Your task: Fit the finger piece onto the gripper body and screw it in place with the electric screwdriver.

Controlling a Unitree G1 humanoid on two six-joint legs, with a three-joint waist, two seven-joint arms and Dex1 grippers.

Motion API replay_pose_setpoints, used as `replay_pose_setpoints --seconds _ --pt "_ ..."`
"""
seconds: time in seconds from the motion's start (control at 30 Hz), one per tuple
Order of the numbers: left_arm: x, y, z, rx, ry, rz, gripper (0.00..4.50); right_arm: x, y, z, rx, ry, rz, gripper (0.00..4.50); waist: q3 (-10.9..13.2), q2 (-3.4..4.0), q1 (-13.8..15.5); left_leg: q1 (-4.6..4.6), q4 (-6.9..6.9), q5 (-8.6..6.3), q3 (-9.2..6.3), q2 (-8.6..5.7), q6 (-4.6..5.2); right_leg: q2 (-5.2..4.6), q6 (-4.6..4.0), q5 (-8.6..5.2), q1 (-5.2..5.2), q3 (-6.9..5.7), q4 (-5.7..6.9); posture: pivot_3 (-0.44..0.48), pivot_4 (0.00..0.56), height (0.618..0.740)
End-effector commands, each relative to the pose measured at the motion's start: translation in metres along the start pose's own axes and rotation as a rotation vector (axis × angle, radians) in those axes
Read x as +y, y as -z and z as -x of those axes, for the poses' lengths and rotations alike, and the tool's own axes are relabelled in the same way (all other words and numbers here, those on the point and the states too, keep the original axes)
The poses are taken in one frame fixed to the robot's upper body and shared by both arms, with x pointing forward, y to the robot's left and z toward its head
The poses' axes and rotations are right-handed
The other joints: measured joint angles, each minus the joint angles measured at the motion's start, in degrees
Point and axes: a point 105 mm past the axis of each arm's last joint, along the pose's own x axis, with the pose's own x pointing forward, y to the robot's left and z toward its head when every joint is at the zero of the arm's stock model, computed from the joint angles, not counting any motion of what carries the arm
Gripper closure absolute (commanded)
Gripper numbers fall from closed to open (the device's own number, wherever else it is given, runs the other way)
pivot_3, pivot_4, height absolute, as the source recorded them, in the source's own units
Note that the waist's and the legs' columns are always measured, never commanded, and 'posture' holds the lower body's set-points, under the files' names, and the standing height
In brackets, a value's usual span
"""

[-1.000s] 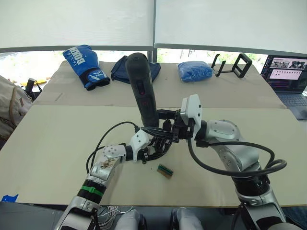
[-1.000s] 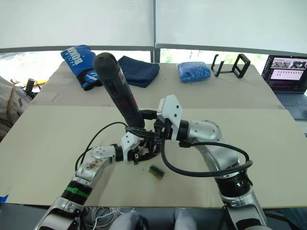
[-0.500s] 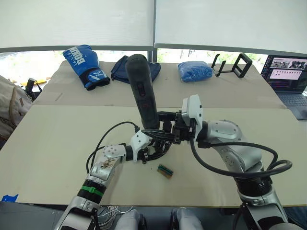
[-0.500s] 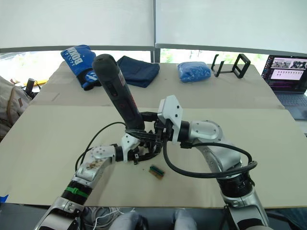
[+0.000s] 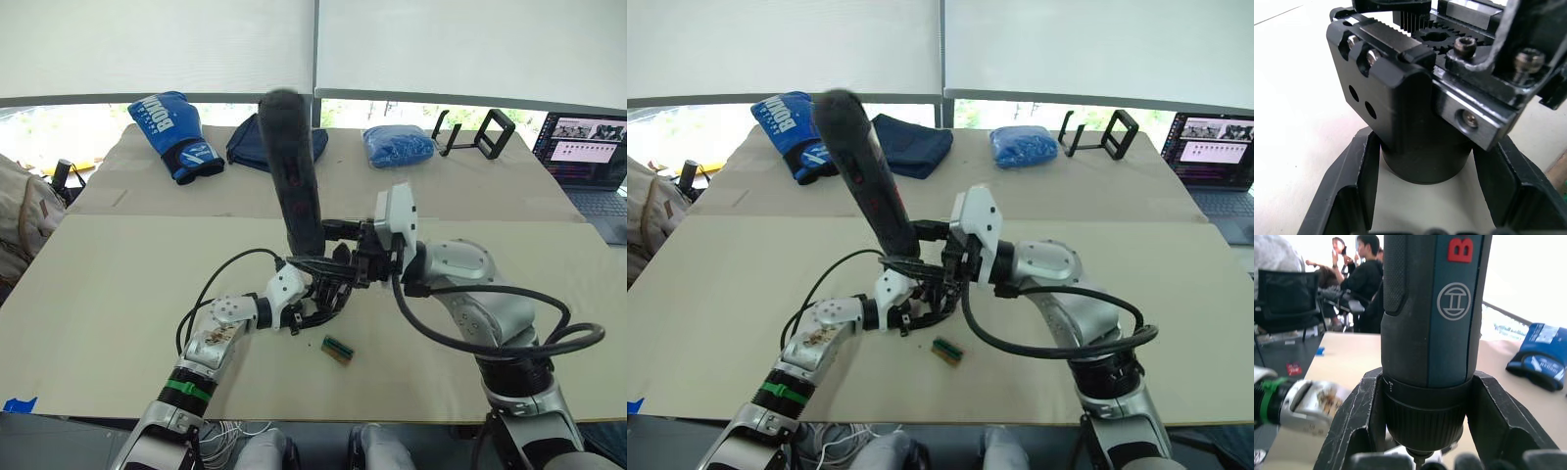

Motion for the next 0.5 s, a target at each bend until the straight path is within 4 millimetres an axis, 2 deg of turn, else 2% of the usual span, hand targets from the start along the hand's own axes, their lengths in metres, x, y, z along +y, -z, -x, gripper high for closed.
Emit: replay_pose_setpoints --seconds 0.03,0.5 --pt "-0.019 0.026 -0.005 0.084 0.067 0.075 2.22 0.0 -0.02 0.002 -0.069 0.01 0.057 2.56 0.0 0.0 0.02 0.0 -0.01 0.0 -0.01 0.0 0.0 0.0 0.0 0.0 0.0 -0.01 0.0 0.0 0.15 0.74" --pt "-0.019 0.026 -0.005 0.089 0.071 0.07 2.22 0.0 0.003 0.006 -0.026 0.03 0.033 2.56 0.0 0.0 0.02 -0.01 0.0 0.0 0.01 0.0 0.0 0.01 0.0 0.0 0.0 0.0 0.0 0.0 0.15 0.74"
